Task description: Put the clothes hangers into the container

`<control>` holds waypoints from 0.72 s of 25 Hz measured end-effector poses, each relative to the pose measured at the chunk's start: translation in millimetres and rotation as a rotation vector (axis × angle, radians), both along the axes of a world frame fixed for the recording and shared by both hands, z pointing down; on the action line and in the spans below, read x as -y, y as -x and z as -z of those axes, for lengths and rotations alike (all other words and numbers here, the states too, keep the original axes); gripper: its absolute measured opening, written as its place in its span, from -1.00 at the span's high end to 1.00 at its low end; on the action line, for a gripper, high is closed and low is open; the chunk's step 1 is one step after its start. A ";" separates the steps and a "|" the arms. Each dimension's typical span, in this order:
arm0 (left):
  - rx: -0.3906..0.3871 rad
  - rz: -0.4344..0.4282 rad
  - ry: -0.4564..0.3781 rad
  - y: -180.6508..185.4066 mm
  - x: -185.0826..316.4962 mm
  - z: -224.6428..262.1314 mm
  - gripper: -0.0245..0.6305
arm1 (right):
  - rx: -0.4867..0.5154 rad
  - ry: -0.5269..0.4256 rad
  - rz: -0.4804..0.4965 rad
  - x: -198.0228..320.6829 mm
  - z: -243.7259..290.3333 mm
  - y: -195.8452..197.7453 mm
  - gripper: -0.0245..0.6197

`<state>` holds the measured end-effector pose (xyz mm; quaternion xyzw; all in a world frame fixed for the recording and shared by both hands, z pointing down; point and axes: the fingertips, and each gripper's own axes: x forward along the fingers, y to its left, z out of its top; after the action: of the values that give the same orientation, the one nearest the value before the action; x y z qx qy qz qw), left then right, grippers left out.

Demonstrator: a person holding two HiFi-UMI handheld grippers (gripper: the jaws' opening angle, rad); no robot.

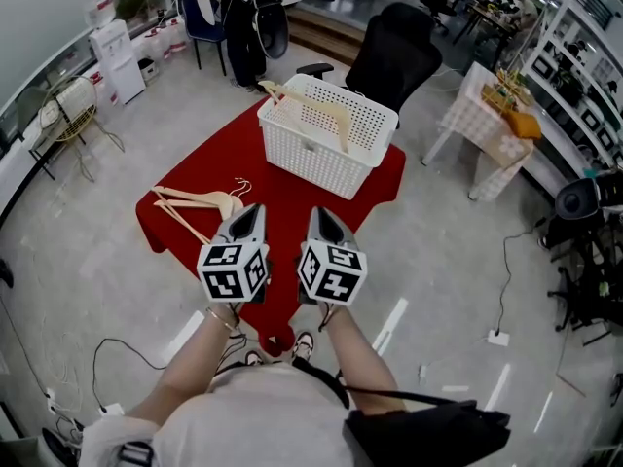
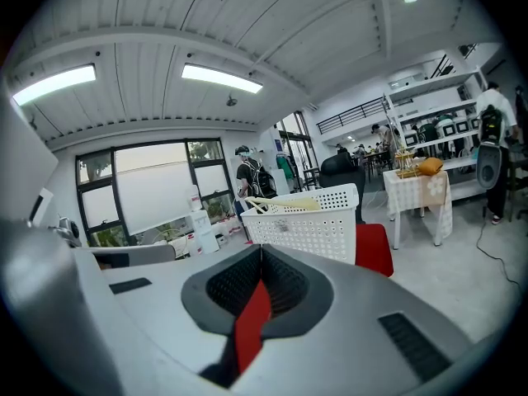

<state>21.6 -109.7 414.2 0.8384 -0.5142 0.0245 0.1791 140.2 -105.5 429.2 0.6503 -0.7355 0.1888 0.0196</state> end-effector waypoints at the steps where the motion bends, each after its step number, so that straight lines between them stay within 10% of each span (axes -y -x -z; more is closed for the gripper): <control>1: 0.002 0.005 0.001 1.9 0.7 -0.8 0.92 | 0.000 0.002 0.004 1.2 -0.9 1.7 0.87; 18: 0.025 0.301 0.180 140.1 9.0 -88.1 0.92 | -0.028 0.282 0.345 51.7 -111.9 135.5 0.86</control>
<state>-118.5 -118.7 502.3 0.7320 -0.6319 0.0537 0.2490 4.7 -157.2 541.1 0.5083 -0.8018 0.2747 0.1526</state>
